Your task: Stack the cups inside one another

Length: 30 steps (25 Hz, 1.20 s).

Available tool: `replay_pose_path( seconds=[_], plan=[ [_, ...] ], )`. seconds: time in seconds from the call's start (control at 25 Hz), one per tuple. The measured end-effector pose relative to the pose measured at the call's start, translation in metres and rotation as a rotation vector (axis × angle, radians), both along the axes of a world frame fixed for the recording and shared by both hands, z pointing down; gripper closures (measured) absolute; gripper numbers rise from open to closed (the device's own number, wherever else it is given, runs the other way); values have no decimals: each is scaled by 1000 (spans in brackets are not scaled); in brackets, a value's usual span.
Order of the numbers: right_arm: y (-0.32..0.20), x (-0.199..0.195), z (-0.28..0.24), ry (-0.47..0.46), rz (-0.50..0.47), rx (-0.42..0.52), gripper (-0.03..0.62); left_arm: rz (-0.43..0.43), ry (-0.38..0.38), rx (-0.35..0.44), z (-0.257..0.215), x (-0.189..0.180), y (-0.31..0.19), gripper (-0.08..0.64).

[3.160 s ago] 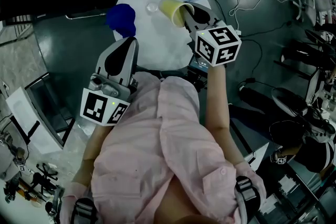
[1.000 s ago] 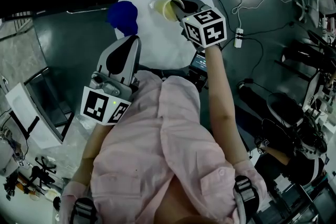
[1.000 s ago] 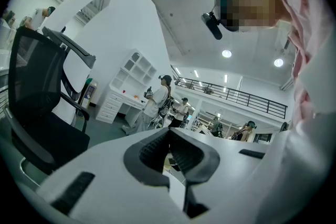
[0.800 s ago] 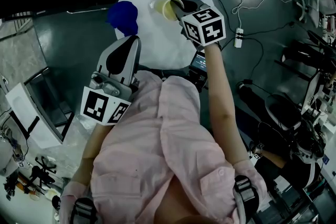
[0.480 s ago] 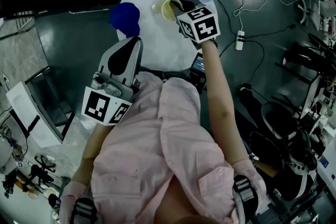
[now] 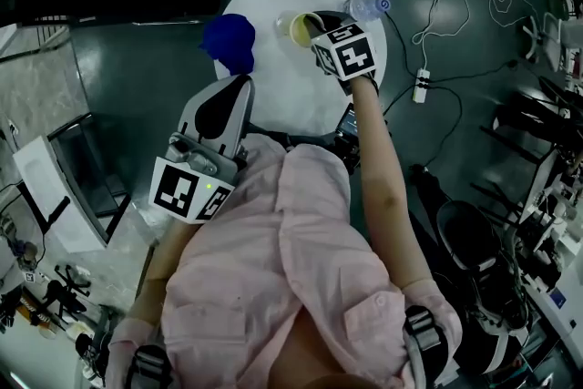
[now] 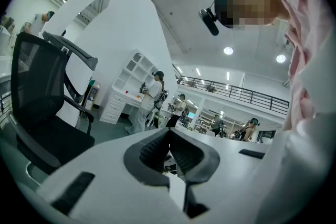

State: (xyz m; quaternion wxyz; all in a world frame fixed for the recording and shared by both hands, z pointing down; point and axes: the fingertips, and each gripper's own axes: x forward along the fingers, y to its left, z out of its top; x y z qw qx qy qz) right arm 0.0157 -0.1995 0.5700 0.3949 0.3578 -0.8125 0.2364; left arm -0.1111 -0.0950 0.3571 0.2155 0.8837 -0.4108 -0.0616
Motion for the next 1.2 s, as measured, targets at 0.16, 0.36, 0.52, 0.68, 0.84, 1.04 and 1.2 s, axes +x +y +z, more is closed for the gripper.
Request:
replay_pose_path(
  seconds=[0.16, 0.36, 0.52, 0.68, 0.84, 1.04, 1.2],
  plan=[
    [0, 2, 8, 8, 2, -16, 552, -7, -4, -5, 0, -1, 1, 541],
    [-4, 1, 15, 14, 0, -27, 552, -18, -5, -8, -1, -3, -3, 541],
    [-7, 0, 23, 12, 15, -43, 552, -30, -2, -23, 2, -7, -6, 541],
    [-9, -4, 28, 17, 0, -48, 551, -32, -1, -36, 3, -7, -7, 541],
    [-8, -7, 38, 43, -23, -60, 552, -36, -3, -44, 5, -7, -7, 541],
    [-6, -6, 52, 76, -41, -82, 552, -44, -6, -54, 6, -9, -9, 541],
    [-5, -7, 61, 95, -56, -96, 551, -54, -8, -64, 7, -10, -9, 541]
  ],
)
